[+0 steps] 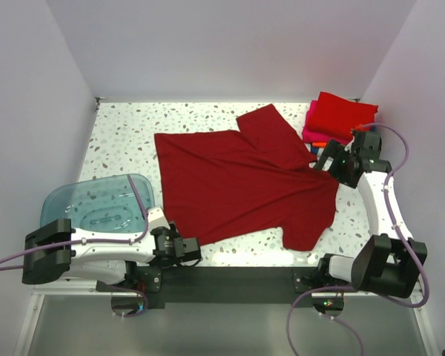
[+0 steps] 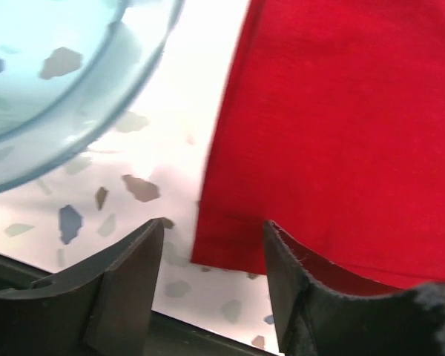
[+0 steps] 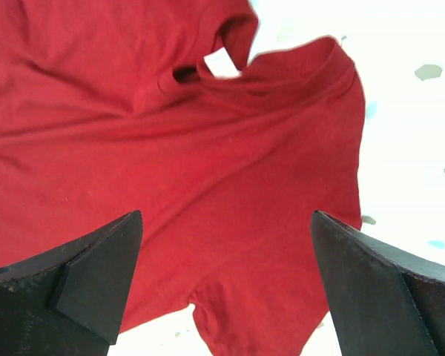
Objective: Fold and stack the t-shirts
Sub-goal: Flatten the tshirt out
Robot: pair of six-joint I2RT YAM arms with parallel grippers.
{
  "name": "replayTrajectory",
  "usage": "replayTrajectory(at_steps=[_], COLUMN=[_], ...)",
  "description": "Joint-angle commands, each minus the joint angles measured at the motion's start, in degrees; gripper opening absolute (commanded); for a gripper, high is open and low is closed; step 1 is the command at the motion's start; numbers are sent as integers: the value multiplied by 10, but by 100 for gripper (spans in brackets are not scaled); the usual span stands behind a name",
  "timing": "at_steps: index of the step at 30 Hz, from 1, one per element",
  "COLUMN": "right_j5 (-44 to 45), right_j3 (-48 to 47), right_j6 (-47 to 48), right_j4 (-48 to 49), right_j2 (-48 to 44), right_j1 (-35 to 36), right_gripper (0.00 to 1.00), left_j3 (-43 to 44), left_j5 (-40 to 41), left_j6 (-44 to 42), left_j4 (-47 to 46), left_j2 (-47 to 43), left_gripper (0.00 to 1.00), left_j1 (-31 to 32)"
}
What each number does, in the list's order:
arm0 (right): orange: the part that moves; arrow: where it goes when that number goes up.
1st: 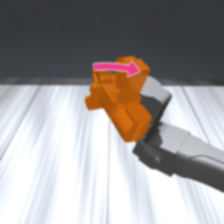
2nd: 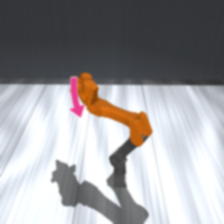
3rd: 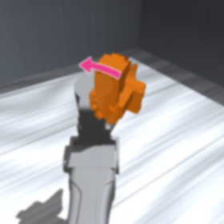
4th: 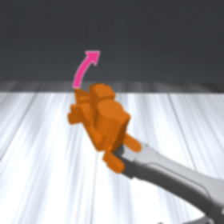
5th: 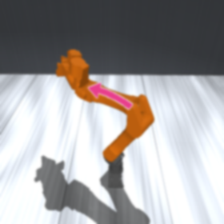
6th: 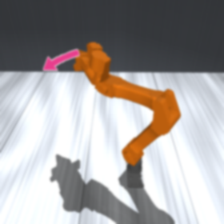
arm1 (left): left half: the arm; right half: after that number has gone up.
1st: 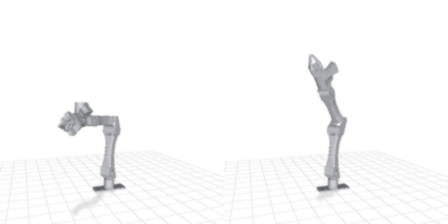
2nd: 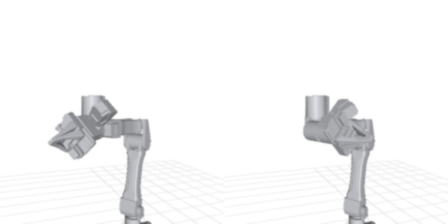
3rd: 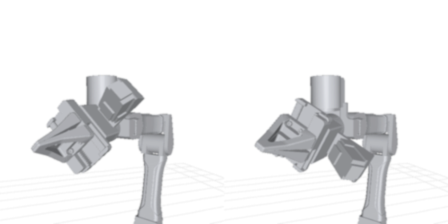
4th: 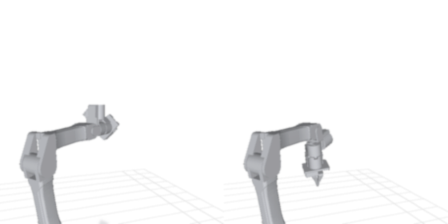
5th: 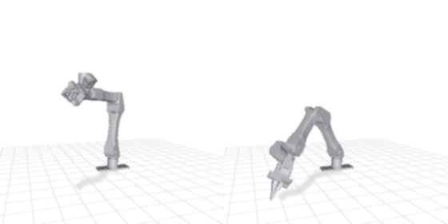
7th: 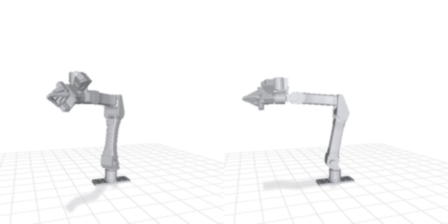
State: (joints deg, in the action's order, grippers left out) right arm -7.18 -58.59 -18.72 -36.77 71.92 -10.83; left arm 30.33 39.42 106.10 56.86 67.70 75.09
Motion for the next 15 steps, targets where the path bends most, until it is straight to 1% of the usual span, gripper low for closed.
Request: replayTrajectory(at_steps=[1,5,10,15], right_j5=[-26,-34,-19,-18], right_j3=[12,25,44,71], right_j6=[12,11,10,0], right_j4=[-15,-10,-10,-8], right_j2=[-23,-29,-28,-24], right_j1=[-1,-1,-2,-2], right_gripper=[99,99,99,99], left_j3=[-7,-12,-15,-8], left_j5=[22,21,15,4], left_j6=[50,47,15,-17], left_j4=[33,17,-22,-65], left_j2=[-11,-9,-3,30], left_gripper=[59,56,54,52], left_j1=[3,3,3,3])
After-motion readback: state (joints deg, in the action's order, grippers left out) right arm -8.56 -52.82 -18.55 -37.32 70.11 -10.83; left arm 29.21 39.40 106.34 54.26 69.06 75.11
